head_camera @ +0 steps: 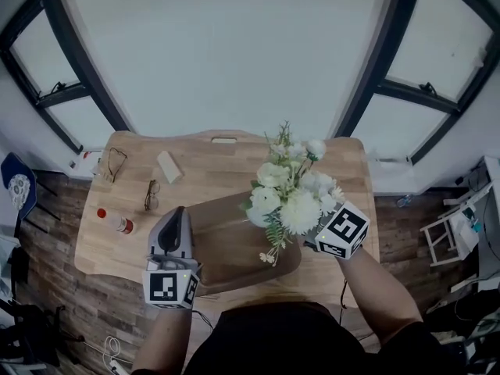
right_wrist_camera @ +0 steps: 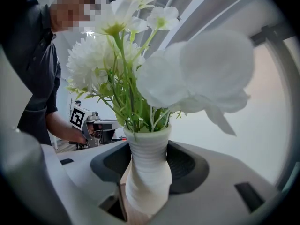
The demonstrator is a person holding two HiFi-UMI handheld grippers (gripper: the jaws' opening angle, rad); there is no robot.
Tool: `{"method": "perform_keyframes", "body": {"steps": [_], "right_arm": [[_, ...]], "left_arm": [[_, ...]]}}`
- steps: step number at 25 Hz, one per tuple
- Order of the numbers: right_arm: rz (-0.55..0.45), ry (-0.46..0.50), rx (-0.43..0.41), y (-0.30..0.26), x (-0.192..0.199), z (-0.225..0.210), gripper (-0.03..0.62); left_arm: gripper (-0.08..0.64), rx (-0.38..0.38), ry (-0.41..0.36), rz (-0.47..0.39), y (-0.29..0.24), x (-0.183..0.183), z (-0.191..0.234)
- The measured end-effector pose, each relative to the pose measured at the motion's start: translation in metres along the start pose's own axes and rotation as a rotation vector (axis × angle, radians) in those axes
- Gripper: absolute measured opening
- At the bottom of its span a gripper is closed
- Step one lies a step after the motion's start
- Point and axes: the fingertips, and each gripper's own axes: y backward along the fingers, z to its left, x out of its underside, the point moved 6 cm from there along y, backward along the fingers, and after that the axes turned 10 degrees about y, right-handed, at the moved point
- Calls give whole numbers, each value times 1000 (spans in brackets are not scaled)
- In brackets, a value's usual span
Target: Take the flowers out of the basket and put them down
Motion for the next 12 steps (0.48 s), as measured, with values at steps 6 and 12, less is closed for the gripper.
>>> {"method": "perform_keyframes", "body": {"steps": [6, 12], "right_arm": [[-32, -14, 73, 53, -5, -21, 254], [-36, -20, 143, 76, -3, -30, 253]], "left_arm": [[5, 57, -5, 8, -22, 2, -43], [5, 96, 0, 19, -31, 9, -53]]}}
